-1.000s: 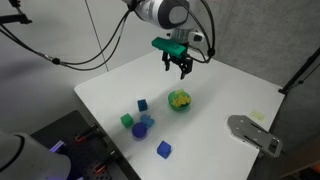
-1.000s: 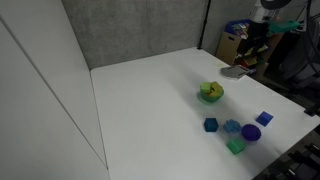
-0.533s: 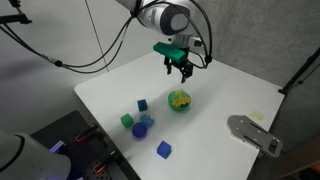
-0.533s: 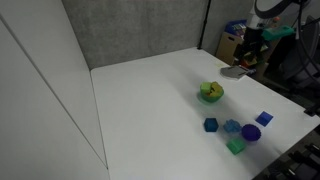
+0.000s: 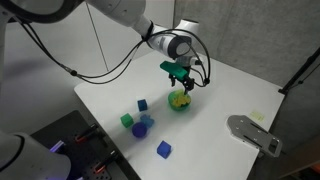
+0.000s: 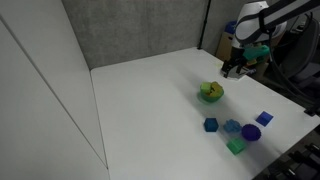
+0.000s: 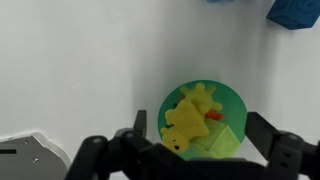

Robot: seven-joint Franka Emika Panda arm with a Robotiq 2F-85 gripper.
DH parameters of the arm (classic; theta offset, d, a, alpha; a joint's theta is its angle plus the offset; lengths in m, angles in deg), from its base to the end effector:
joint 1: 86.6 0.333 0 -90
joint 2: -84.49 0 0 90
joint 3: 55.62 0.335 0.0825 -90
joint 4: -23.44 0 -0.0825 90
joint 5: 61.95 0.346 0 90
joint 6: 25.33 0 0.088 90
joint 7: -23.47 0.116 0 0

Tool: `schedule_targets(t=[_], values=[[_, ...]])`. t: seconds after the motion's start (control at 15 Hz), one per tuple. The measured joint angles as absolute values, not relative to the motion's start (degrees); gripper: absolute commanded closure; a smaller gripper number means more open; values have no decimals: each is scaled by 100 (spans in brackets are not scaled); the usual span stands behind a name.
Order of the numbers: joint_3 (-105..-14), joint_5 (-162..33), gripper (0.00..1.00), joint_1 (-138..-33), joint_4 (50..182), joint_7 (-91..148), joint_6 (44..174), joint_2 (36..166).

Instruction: Remove the yellow plush from the green bowl and put it on the table

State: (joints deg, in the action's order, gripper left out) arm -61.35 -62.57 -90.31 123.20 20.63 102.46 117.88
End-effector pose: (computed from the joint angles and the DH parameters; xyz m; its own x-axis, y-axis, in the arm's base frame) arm 0.6314 -0.0983 0.2687 0.9909 -0.0964 -0.0944 -0.0912 -0.9941 0.0582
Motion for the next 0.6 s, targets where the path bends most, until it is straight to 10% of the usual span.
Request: schedule_targets(t=[0.6], values=[[-6163, -6813, 0, -8895, 11621, 2168, 10919, 12992]])
